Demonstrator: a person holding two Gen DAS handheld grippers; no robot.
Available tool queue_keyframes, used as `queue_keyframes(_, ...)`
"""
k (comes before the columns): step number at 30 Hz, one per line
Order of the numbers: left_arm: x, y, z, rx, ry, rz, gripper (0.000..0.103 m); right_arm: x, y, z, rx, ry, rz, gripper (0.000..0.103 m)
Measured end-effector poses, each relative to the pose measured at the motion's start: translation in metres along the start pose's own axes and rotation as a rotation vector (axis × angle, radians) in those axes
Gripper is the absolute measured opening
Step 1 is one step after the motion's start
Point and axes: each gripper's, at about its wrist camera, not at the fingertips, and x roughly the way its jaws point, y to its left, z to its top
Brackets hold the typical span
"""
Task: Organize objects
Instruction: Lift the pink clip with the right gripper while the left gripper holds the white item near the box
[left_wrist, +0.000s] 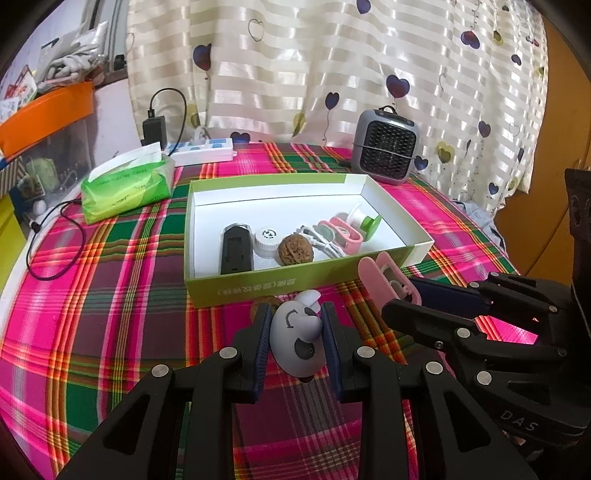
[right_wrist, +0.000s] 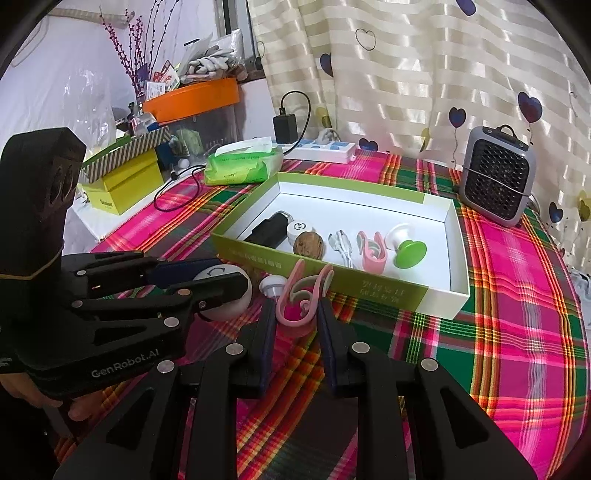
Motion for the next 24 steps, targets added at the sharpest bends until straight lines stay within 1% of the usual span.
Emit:
queue_keyframes(9, 0.0, -0.002, 0.002, 0.002, 0.0, 0.001, 0.025, -0.007, -0.003, 0.005, 0.008, -0.023, -0.006, 0.023)
queue_keyframes(24, -0.007, -0.012, 0.015, 0.015, -0.014, 0.005, 0.025, -0.015, -0.005, 0.013, 0.013, -0.042, -0.017, 0.023)
